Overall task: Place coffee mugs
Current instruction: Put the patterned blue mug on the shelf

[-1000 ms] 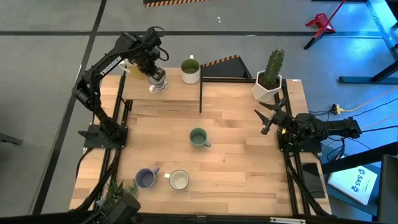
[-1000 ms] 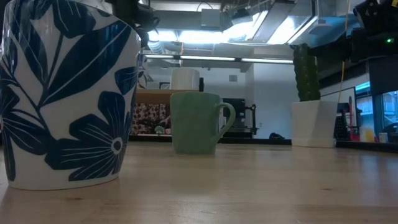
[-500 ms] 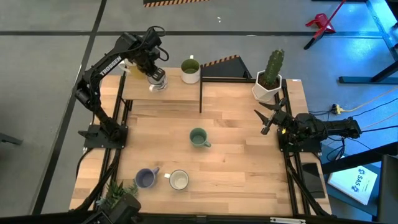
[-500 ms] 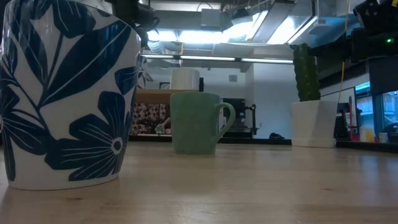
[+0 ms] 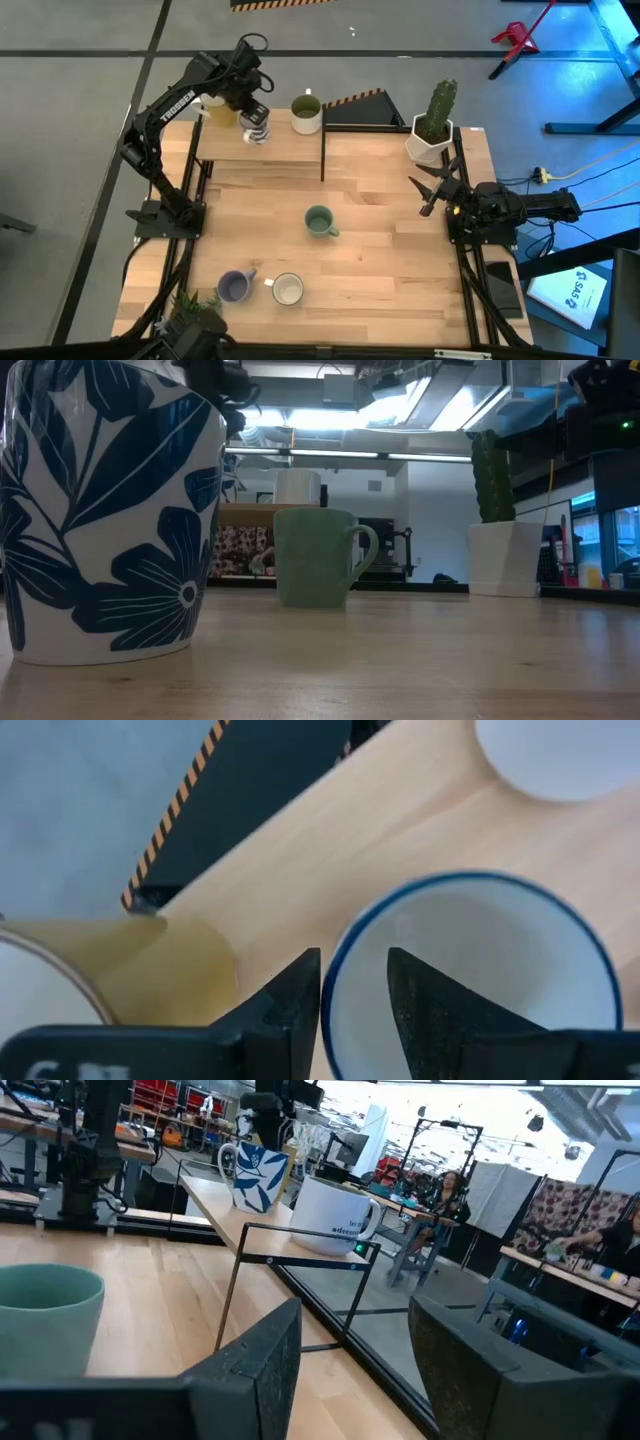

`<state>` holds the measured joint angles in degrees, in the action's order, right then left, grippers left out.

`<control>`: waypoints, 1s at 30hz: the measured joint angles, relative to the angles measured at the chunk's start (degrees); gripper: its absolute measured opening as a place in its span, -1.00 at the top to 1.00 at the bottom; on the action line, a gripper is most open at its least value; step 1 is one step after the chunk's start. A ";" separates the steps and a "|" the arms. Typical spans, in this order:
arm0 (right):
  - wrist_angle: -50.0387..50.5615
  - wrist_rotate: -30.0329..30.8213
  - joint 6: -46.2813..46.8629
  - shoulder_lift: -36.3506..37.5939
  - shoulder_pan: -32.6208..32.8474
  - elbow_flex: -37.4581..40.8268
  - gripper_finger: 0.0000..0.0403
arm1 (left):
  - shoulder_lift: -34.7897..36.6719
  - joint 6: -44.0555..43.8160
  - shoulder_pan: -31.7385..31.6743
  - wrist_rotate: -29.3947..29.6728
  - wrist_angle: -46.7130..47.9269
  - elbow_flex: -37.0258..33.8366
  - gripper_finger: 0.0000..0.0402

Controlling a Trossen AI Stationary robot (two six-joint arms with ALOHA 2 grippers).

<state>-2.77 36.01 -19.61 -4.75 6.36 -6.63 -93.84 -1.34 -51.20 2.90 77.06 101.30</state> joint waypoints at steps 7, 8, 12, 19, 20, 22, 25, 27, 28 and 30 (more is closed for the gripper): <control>2.88 -0.43 3.32 0.00 0.00 0.00 0.12 | 0.03 4.21 0.60 0.58 -3.72 0.00 0.44; 3.37 -0.61 3.58 -0.01 0.00 0.00 0.12 | 0.14 5.00 0.94 0.67 -4.59 0.00 0.44; 4.32 -0.61 4.21 0.00 0.01 0.02 0.12 | 2.26 10.52 2.83 3.38 -9.59 0.00 0.44; 4.41 -0.52 4.23 0.00 -0.01 0.02 0.12 | 7.85 11.21 6.72 3.01 -12.76 0.00 0.45; 4.40 -0.51 4.24 0.00 0.01 0.02 0.12 | 9.18 9.70 7.79 1.36 -12.52 0.00 0.46; 4.41 -0.51 4.25 0.00 0.00 0.02 0.12 | 12.32 4.99 10.60 -2.42 -11.48 0.00 0.51; 4.43 -0.51 4.30 0.00 0.00 0.02 0.12 | 16.78 0.45 16.84 -3.65 -7.00 0.04 0.67; 4.54 -0.50 4.30 0.00 0.01 0.02 0.12 | 18.53 -2.53 21.60 -0.83 -1.28 0.02 0.85; 4.73 -0.48 4.28 0.00 0.01 0.02 0.12 | 19.01 -4.76 23.96 0.86 1.37 -0.03 0.92; 5.04 -0.46 4.28 0.00 0.00 0.02 0.12 | 19.35 -9.83 28.32 3.78 3.90 -0.89 0.97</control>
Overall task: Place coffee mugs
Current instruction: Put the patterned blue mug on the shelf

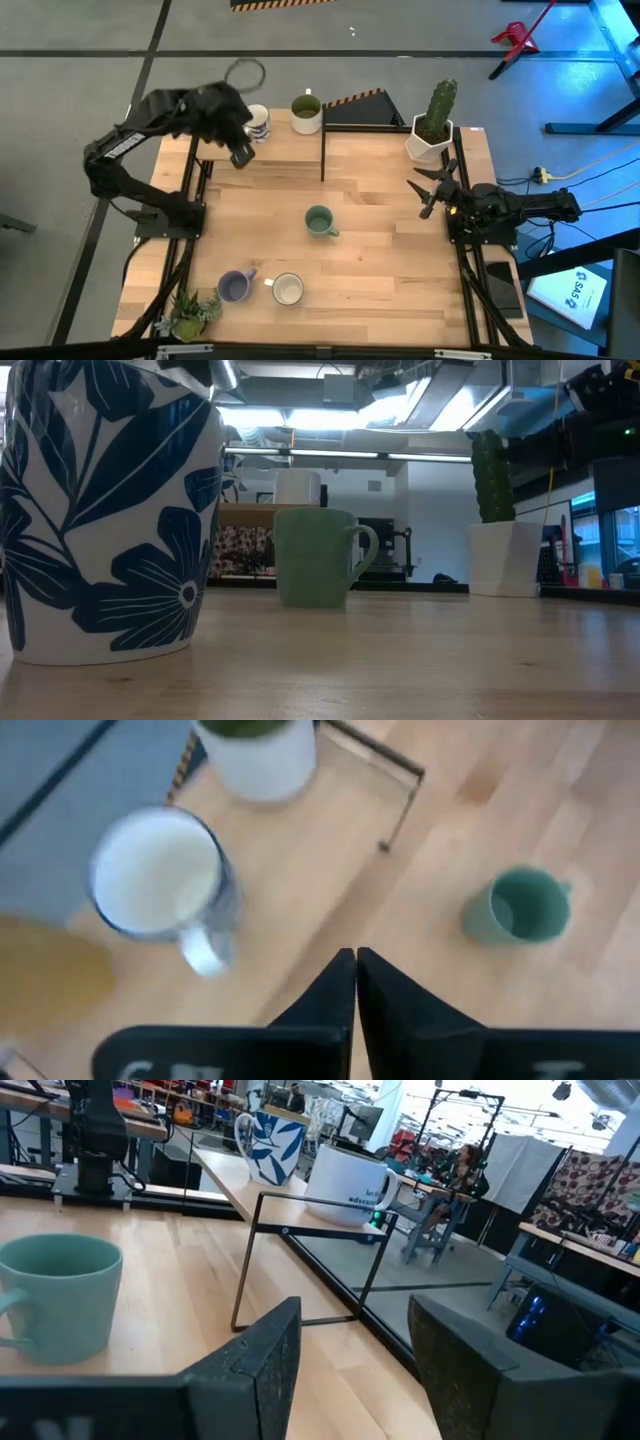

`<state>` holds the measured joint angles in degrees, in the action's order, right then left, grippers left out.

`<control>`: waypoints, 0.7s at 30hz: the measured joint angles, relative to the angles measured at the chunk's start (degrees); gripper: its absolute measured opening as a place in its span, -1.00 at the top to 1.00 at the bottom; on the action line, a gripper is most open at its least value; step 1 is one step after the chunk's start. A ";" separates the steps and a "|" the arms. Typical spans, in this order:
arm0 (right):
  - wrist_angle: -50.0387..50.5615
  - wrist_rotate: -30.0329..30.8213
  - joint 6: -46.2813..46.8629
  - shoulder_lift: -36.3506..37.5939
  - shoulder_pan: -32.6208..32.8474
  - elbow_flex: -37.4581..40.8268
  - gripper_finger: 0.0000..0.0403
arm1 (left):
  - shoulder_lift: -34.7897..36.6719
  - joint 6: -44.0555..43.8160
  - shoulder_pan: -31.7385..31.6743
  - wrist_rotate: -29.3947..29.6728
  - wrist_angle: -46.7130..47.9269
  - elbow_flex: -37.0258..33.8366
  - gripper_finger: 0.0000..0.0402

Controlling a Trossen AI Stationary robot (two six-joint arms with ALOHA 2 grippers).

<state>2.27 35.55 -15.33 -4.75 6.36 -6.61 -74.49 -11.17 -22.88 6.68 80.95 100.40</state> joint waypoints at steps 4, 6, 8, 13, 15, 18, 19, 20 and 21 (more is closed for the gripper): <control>1.11 0.02 0.00 0.00 -0.01 0.00 0.12 | 0.76 -4.62 5.38 3.62 0.04 -4.63 0.99; 1.16 0.04 0.00 0.00 0.01 0.00 0.12 | 0.96 -4.88 6.12 6.10 -0.07 -8.14 1.00; 1.12 0.04 0.00 0.00 0.01 0.00 0.12 | 1.52 -4.95 5.86 6.85 -1.58 -12.38 1.00; 1.04 -0.12 0.00 0.00 0.01 0.00 0.12 | 4.95 -3.45 2.09 8.92 -7.29 -22.41 1.00; 0.96 -0.11 0.01 0.00 0.01 0.00 0.12 | 6.24 -2.84 0.35 9.11 -10.19 -25.55 1.00; 0.96 -0.09 0.00 0.00 0.01 0.00 0.12 | 7.86 -1.12 -2.08 8.82 -13.51 -28.76 1.00; 0.96 -0.10 0.00 0.00 0.01 0.00 0.12 | 8.15 -0.46 -2.86 8.81 -14.95 -29.59 1.00; 0.98 -0.11 0.00 0.00 0.01 0.00 0.12 | 8.30 -0.01 -3.55 8.81 -16.33 -30.34 1.00; 1.00 -0.11 0.00 0.00 0.01 0.00 0.12 | 8.34 0.45 -4.17 8.72 -17.62 -30.96 1.00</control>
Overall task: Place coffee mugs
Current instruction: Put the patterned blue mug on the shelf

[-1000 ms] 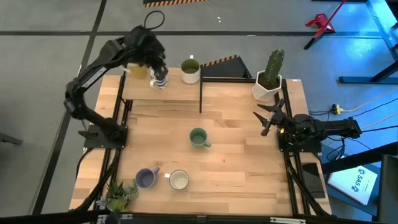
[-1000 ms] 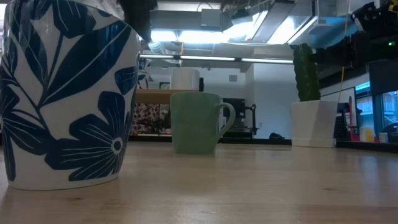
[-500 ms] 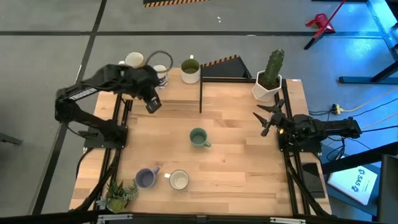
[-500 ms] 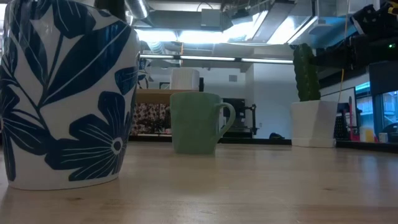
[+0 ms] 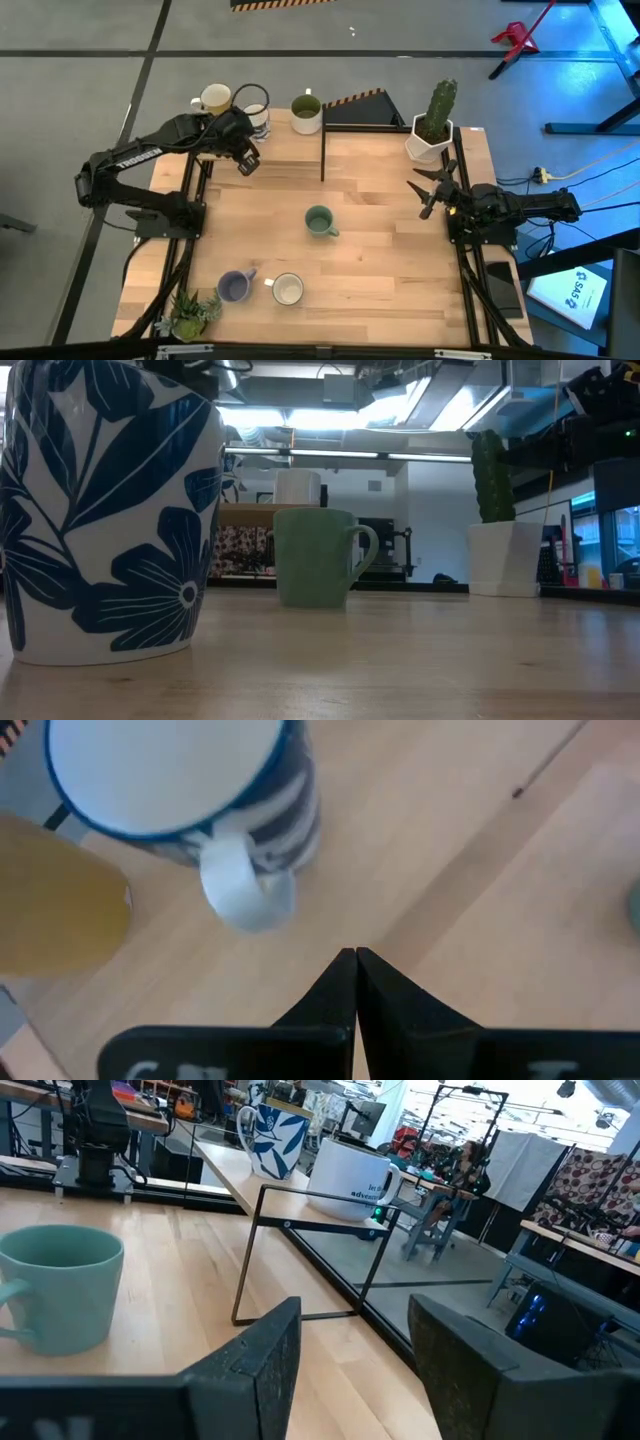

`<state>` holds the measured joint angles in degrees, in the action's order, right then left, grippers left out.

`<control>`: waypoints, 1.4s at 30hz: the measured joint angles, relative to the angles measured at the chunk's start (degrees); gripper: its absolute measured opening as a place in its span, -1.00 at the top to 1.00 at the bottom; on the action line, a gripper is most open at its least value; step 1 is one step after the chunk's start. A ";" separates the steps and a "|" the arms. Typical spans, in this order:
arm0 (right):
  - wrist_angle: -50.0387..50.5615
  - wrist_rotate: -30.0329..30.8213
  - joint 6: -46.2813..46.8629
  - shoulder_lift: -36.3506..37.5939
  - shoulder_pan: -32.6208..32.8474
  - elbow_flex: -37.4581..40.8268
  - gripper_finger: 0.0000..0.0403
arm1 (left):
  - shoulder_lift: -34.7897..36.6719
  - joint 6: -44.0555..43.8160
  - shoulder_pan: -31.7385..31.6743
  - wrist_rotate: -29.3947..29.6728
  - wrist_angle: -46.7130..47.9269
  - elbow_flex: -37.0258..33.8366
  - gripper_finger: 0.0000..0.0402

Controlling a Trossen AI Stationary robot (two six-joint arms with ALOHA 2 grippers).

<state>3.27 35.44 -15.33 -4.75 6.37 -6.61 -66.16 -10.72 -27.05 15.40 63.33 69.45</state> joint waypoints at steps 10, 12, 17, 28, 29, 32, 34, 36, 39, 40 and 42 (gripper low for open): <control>0.07 0.00 0.00 0.00 -0.02 0.00 0.12 | -1.14 5.35 -7.59 -1.71 -5.15 -2.01 1.00; 0.07 -0.02 0.00 0.00 0.00 0.00 0.12 | -1.13 6.64 -9.00 -1.56 -7.19 -2.01 1.00; 0.13 -0.02 0.00 0.00 -0.02 0.00 0.12 | -1.23 7.78 -11.83 -2.63 -10.77 -2.03 1.00; 0.37 0.11 0.00 0.00 0.00 0.00 0.12 | -7.17 10.93 -13.55 -4.66 -16.59 -2.02 1.00; 0.37 0.11 0.00 0.00 -0.01 0.00 0.12 | -7.48 11.12 -13.55 -4.63 -16.72 -2.02 1.00; 0.35 0.11 0.00 0.00 0.00 0.00 0.12 | -7.62 12.01 -13.55 -4.33 -16.70 -2.02 1.00; 0.35 0.13 0.00 0.00 0.00 0.00 0.12 | -7.47 12.77 -13.58 -3.73 -16.52 -2.02 1.00; 0.35 0.13 0.02 0.00 -0.02 0.00 0.12 | -6.90 12.87 -14.05 -2.77 -16.21 -2.01 1.00; 0.33 0.13 0.01 0.00 0.00 0.00 0.12 | -6.27 12.88 -15.18 -2.76 -16.26 -2.01 1.00; 0.33 0.13 0.00 0.00 -0.01 0.00 0.12 | -6.24 12.94 -15.49 -2.74 -16.26 -2.01 1.00; 0.33 0.13 0.00 0.00 0.00 0.00 0.12 | -6.24 12.96 -16.05 -2.76 -16.28 -2.01 1.00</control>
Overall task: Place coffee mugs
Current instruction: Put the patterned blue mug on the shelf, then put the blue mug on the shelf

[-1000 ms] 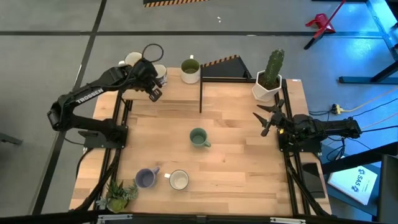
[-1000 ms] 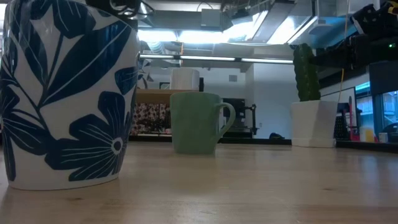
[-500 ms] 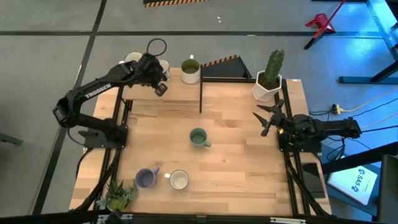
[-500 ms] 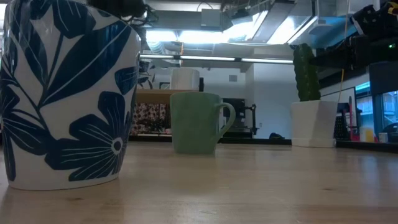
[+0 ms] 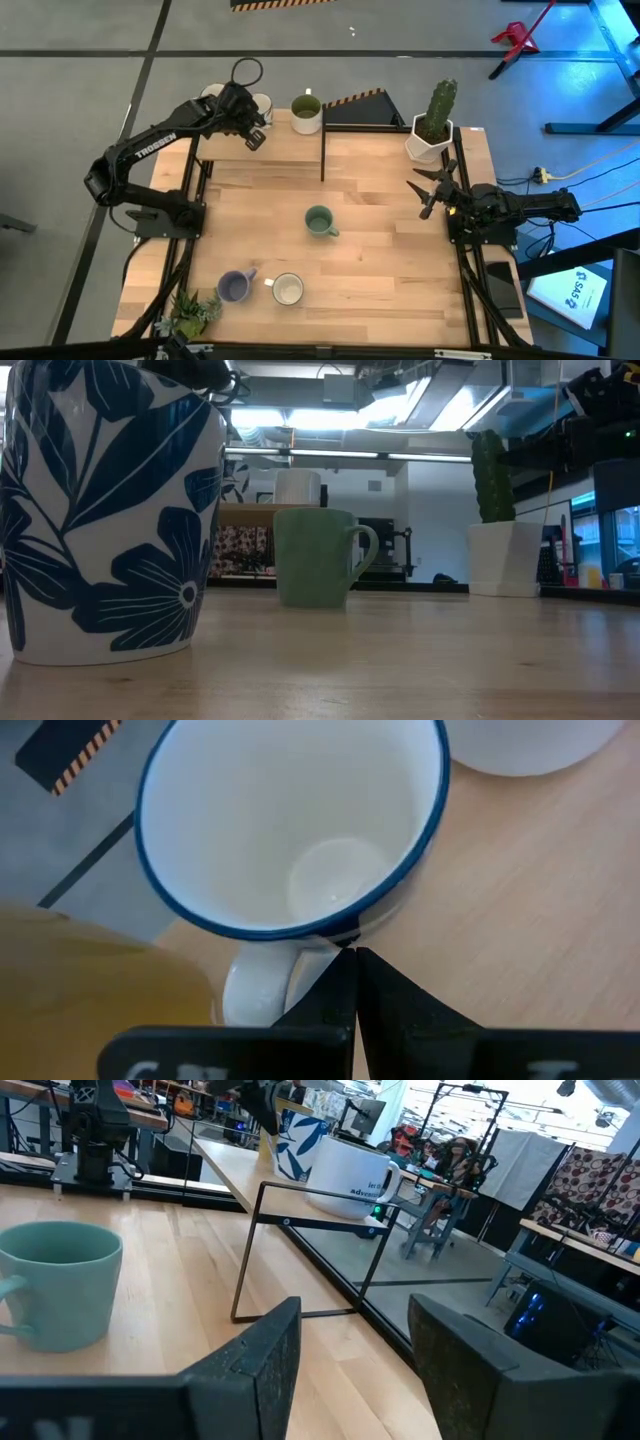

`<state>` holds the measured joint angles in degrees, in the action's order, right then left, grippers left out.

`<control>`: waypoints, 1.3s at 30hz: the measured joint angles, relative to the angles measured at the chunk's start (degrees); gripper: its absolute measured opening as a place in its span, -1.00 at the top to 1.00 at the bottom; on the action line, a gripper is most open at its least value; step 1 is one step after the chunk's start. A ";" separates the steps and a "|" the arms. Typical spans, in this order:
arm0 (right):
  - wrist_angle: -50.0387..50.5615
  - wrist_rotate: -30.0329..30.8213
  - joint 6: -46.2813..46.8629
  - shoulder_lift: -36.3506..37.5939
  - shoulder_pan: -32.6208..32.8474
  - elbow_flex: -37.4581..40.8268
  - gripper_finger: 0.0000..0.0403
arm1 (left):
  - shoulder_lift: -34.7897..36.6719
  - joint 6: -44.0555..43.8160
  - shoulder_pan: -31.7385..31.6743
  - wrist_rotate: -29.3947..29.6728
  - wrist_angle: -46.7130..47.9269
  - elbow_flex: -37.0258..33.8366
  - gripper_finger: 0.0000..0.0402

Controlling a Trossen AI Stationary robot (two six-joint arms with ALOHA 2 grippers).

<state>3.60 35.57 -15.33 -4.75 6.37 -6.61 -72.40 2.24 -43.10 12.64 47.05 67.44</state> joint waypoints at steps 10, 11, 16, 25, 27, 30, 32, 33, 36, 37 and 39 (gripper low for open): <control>-0.02 0.02 0.00 0.00 -0.01 0.00 0.12 | 0.00 2.82 -0.89 1.38 -0.81 0.00 1.00; -0.02 0.02 0.00 0.00 -0.02 0.00 0.12 | 0.00 2.82 -0.89 1.38 -0.83 0.00 1.00; -0.02 0.02 0.01 0.00 0.00 0.00 0.12 | 0.02 2.93 -1.09 1.84 -0.82 0.00 1.00; -0.04 -0.13 0.02 0.00 -0.02 0.00 0.12 | 2.56 -0.66 0.12 -8.55 1.06 0.43 1.00; -0.03 -0.29 0.02 0.00 -0.02 0.00 0.12 | 3.95 -2.11 2.10 -12.76 3.18 1.75 1.00; -0.02 -0.59 0.02 0.00 -0.01 0.00 0.12 | 6.70 -3.35 5.59 -20.77 6.08 4.09 1.00; -0.04 -0.59 0.02 0.00 0.00 0.00 0.12 | 8.41 -5.58 8.22 -27.94 6.10 4.92 1.00; -0.02 -0.61 0.02 0.00 0.00 0.00 0.12 | 9.18 -7.21 9.79 -31.38 6.00 4.92 1.00; -0.04 -0.61 0.02 0.00 0.00 0.00 0.12 | 11.24 -12.15 16.46 -39.28 6.21 4.93 0.98; -0.02 -0.61 0.02 0.00 0.00 0.02 0.12 | 11.68 -14.46 19.60 -40.59 6.49 4.94 0.96; -0.02 -0.60 0.02 0.00 -0.02 0.00 0.12 | 12.10 -19.62 26.24 -41.10 6.81 4.94 0.90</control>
<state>3.57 34.97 -15.31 -4.75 6.35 -6.61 -60.30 -17.38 -16.86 -28.46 53.86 72.38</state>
